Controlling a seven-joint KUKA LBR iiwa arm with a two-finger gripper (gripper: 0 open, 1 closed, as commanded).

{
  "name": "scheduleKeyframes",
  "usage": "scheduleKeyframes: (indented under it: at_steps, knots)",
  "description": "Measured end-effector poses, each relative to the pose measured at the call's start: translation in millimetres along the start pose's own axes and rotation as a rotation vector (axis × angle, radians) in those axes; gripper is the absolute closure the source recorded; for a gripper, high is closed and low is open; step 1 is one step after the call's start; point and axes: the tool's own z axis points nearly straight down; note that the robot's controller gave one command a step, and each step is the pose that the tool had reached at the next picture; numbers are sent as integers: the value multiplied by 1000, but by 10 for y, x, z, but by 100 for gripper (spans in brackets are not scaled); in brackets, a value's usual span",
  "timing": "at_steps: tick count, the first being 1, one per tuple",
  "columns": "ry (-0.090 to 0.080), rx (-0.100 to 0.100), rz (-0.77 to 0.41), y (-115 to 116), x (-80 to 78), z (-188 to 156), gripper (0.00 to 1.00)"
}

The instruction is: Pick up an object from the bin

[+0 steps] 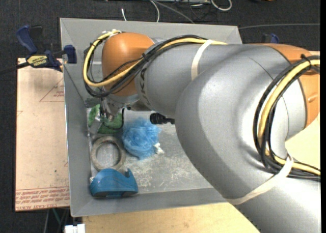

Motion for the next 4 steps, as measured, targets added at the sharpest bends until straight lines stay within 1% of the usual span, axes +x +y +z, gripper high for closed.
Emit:
scheduleKeyframes:
  at_steps: [3, 4]
  knots:
    - [0, -1, -1, 1, -1, -147, 100]
    - [7, 8, -1, -17, 15, -328, 100]
